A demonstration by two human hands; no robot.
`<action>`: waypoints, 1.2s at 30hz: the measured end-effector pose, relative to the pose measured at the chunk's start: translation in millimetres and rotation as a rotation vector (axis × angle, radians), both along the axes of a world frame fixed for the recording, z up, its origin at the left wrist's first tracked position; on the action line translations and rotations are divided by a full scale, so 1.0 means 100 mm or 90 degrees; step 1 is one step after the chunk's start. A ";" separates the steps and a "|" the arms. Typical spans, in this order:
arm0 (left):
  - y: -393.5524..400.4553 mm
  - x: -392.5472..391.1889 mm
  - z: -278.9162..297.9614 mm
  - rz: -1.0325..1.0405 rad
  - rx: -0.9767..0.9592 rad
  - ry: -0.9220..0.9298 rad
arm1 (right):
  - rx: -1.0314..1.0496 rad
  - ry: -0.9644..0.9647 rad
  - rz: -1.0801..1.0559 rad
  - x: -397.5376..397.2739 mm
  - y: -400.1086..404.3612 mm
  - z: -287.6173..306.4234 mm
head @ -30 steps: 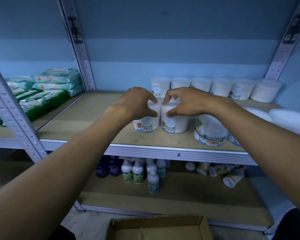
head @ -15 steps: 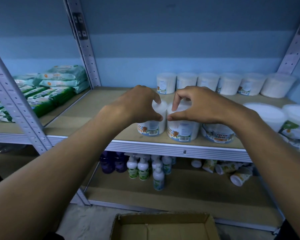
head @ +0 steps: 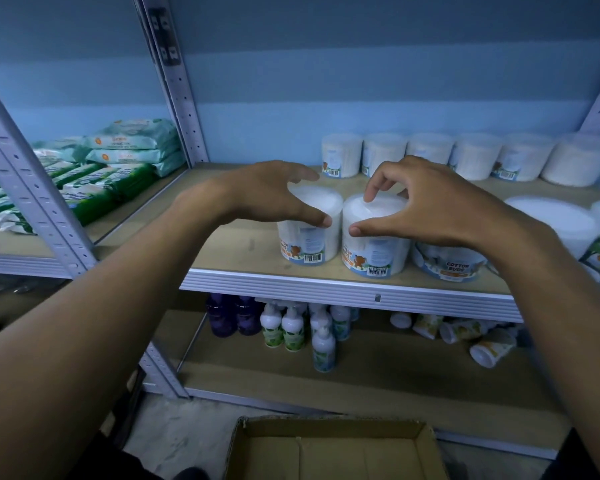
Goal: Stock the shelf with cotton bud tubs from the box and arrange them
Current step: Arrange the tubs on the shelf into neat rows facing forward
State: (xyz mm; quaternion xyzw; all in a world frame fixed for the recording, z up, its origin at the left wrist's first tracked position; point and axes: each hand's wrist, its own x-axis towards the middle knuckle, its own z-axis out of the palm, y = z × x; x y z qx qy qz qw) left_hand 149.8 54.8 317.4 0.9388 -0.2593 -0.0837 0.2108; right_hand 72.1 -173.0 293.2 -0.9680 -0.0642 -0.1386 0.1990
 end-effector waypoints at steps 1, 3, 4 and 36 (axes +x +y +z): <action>0.00 0.01 0.00 0.000 -0.007 0.004 | -0.001 0.000 0.001 0.00 0.00 0.00; 0.00 0.01 0.00 -0.002 -0.010 0.004 | -0.004 -0.001 0.005 -0.01 0.00 -0.01; 0.00 0.01 -0.01 -0.003 -0.009 0.000 | -0.004 -0.001 0.007 -0.02 0.00 -0.01; -0.12 -0.07 0.04 -0.049 0.069 -0.070 | -0.009 0.032 0.064 -0.07 -0.07 0.08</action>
